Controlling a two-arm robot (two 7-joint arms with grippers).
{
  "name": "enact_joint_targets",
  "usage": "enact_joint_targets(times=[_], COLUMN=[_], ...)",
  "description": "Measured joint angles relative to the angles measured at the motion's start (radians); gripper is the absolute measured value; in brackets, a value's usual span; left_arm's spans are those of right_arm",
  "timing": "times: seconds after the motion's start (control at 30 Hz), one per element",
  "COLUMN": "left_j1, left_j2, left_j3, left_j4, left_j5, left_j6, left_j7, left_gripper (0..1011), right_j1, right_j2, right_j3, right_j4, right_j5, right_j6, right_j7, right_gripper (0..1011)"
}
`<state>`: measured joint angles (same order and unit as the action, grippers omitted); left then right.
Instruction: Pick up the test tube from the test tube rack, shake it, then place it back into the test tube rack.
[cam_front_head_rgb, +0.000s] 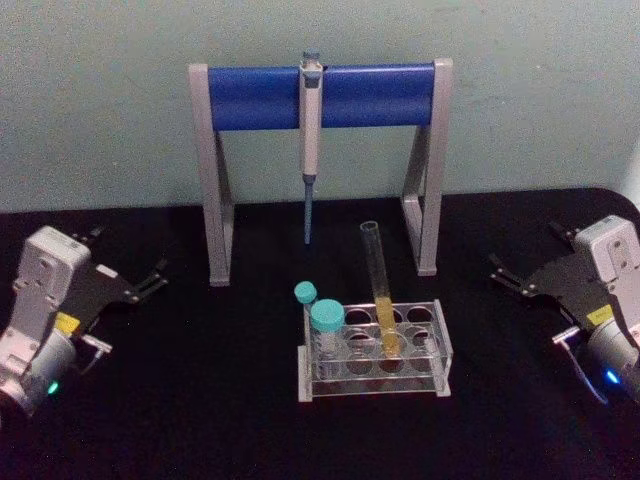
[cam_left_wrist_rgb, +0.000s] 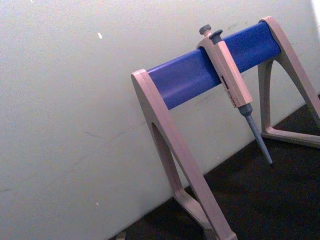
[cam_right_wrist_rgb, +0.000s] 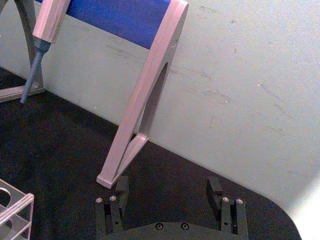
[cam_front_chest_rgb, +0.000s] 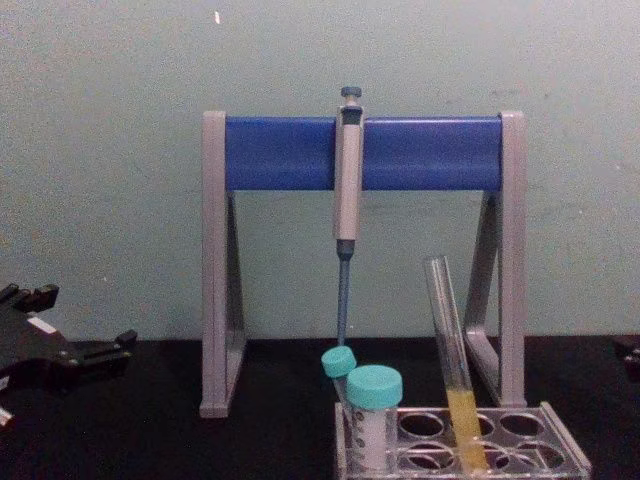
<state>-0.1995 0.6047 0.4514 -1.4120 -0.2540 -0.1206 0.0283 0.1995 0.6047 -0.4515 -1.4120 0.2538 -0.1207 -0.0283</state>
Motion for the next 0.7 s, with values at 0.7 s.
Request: enact_joint_targets(times=[0.7], left_j1=[0.000], left_j2=[0.000], left_j3=[0.000], left_j4=[0.000], left_j5=[0.000], left_j6=[0.000], left_j7=[0.000], left_gripper=[1001], right_j1=[0.000], right_j2=[0.000], right_j3=[0.000], right_j4=[0.000], right_j5=[0.000], right_j6=[0.000], right_j7=[0.000], right_gripper=[1000])
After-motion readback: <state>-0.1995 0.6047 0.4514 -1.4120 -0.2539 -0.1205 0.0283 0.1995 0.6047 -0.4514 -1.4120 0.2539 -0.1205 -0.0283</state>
